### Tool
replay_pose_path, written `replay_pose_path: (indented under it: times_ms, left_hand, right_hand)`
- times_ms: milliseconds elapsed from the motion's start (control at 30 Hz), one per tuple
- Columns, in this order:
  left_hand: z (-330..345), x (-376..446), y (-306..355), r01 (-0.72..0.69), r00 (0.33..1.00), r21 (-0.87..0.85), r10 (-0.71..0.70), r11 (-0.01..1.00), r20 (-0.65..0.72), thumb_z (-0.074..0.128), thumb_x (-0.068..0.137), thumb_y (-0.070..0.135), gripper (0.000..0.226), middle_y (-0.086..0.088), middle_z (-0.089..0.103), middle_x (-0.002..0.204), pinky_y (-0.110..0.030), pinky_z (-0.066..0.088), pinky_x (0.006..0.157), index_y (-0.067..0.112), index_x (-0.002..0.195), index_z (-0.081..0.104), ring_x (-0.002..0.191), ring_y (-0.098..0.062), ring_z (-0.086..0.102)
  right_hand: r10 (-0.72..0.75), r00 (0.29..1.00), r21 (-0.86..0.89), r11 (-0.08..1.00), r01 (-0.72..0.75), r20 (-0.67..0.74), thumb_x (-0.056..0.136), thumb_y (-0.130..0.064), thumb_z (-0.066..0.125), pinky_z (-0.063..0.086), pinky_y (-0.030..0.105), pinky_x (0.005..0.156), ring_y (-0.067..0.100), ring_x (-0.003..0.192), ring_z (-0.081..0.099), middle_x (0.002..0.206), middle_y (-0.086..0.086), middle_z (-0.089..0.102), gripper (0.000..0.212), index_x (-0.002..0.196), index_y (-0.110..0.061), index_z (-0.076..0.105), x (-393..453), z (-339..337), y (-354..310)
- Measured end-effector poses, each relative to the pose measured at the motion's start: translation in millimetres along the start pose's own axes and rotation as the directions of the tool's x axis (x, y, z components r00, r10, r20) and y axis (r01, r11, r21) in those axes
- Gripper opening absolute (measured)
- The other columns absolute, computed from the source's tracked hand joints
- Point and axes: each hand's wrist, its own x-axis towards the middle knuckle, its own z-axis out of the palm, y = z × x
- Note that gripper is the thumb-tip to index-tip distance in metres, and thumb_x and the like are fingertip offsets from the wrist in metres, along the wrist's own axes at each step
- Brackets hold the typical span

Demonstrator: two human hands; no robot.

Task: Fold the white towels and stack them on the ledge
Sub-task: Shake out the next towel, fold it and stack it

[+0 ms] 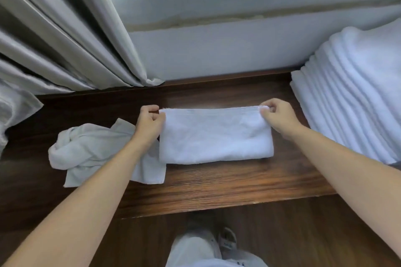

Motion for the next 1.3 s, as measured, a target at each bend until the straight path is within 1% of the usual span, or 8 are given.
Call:
replay_pose_path:
  times_ms: [167, 300, 400, 600, 833, 1033, 1133, 1300]
  left_hand:
    - [23, 7, -20, 0.154, 0.987, -0.006, -0.154, 0.988, -0.035, 0.067, 0.096, 0.030, 0.059, 0.002, 0.062, 0.101, -0.025, 0.047, 0.073, 0.009, 0.143, 0.039, 0.092, -0.014, 0.060]
    - [26, -7, -38, 0.078, 0.997, 0.187, -0.075, 0.979, -0.026, 0.058, 0.100, 0.031, 0.051, -0.002, 0.064, 0.095, -0.036, 0.052, 0.076, 0.010, 0.139, 0.034, 0.092, -0.022, 0.065]
    - [29, -17, -44, 0.076, 0.997, 0.254, -0.074, 0.964, -0.014, 0.056, 0.102, 0.037, 0.037, 0.000, 0.060, 0.104, -0.031, 0.048, 0.068, 0.011, 0.123, 0.041, 0.092, -0.019, 0.062]
    - [16, -29, -57, 0.130, 0.991, 0.364, -0.136, 0.922, -0.009, 0.053, 0.101, 0.034, 0.040, 0.001, 0.044, 0.063, -0.032, 0.034, 0.058, 0.013, 0.068, 0.047, 0.062, -0.018, 0.047]
    - [31, -49, -59, 0.184, 0.982, 0.016, -0.183, 0.983, -0.051, 0.043, 0.105, 0.035, 0.027, -0.001, 0.066, 0.100, -0.033, 0.061, 0.065, 0.013, 0.111, 0.057, 0.083, -0.021, 0.071]
    - [41, -68, -74, 0.144, 0.966, 0.050, -0.130, 0.988, -0.225, 0.036, 0.110, 0.029, 0.029, -0.007, 0.063, 0.107, -0.011, 0.046, 0.045, 0.006, 0.116, 0.053, 0.068, -0.015, 0.065]
    - [51, -75, -81, 0.110, 0.943, 0.032, -0.094, 0.993, -0.319, 0.034, 0.110, 0.031, 0.026, -0.006, 0.062, 0.098, -0.035, 0.059, 0.065, 0.010, 0.111, 0.050, 0.081, -0.023, 0.065]
    - [54, -85, -82, 0.079, 0.896, 0.271, 0.050, 0.959, -0.441, 0.045, 0.105, 0.015, 0.024, -0.015, 0.058, 0.123, -0.034, 0.045, 0.082, 0.006, 0.126, 0.050, 0.114, -0.030, 0.054]
  right_hand:
    - [0.224, 0.972, 0.109, 0.970, -0.215, -0.070, 0.096, -0.030, 0.067, 0.054, 0.040, 0.088, 0.021, 0.099, 0.061, 0.108, 0.004, 0.060, 0.030, 0.118, -0.011, 0.057, 9, 28, 14]
    - [0.244, 0.961, 0.000, 0.969, -0.246, -0.130, 0.098, -0.031, 0.059, 0.040, 0.028, 0.060, 0.010, 0.076, 0.053, 0.090, -0.003, 0.056, 0.022, 0.105, -0.011, 0.054, -4, 40, 26]
    - [0.239, 0.965, -0.105, 0.963, -0.250, -0.107, 0.098, -0.038, 0.053, 0.032, 0.032, 0.055, 0.021, 0.065, 0.049, 0.070, 0.000, 0.051, 0.035, 0.077, -0.011, 0.049, -11, 43, 26]
    - [0.199, 0.979, 0.022, 0.980, -0.199, -0.035, 0.097, -0.028, 0.054, 0.027, 0.034, 0.060, 0.021, 0.064, 0.038, 0.067, 0.003, 0.040, 0.034, 0.070, -0.010, 0.043, -34, 38, 43]
    - [-0.005, 1.000, 0.031, 1.000, 0.005, -0.014, 0.105, -0.033, 0.045, 0.039, 0.036, 0.065, 0.017, 0.074, 0.051, 0.082, 0.001, 0.057, 0.030, 0.094, -0.005, 0.050, -45, 46, 43]
    - [-0.040, 0.988, -0.288, 0.958, -0.004, -0.146, 0.108, -0.041, 0.038, 0.050, 0.047, 0.070, 0.038, 0.079, 0.059, 0.082, 0.010, 0.061, 0.029, 0.097, -0.015, 0.046, -46, 57, 62]
    - [-0.027, 0.982, -0.324, 0.945, -0.035, -0.186, 0.108, -0.044, 0.038, 0.051, 0.047, 0.075, 0.036, 0.085, 0.060, 0.090, 0.011, 0.064, 0.032, 0.103, -0.015, 0.049, -44, 64, 63]
    - [-0.022, 0.958, -0.292, 0.954, -0.065, -0.286, 0.104, -0.042, 0.045, 0.050, 0.048, 0.084, 0.037, 0.098, 0.061, 0.104, 0.012, 0.064, 0.030, 0.112, -0.013, 0.051, -46, 63, 58]
